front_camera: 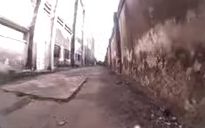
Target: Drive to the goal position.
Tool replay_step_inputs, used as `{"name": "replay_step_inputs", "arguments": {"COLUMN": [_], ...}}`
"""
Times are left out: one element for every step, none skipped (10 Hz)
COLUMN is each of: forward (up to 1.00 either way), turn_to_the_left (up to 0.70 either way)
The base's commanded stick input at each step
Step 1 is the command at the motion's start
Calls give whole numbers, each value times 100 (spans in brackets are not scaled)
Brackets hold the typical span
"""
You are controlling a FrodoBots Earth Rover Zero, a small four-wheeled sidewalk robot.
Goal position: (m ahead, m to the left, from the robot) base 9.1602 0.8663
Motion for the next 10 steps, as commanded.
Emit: {"name": "replay_step_inputs", "arguments": {"forward": [57, 57, 57, 57, 57, 57, 57, 57, 57, 57], "turn_to_the_left": [35, 2, 0, 0, 0, 0, 0, 0, 0, 0]}}
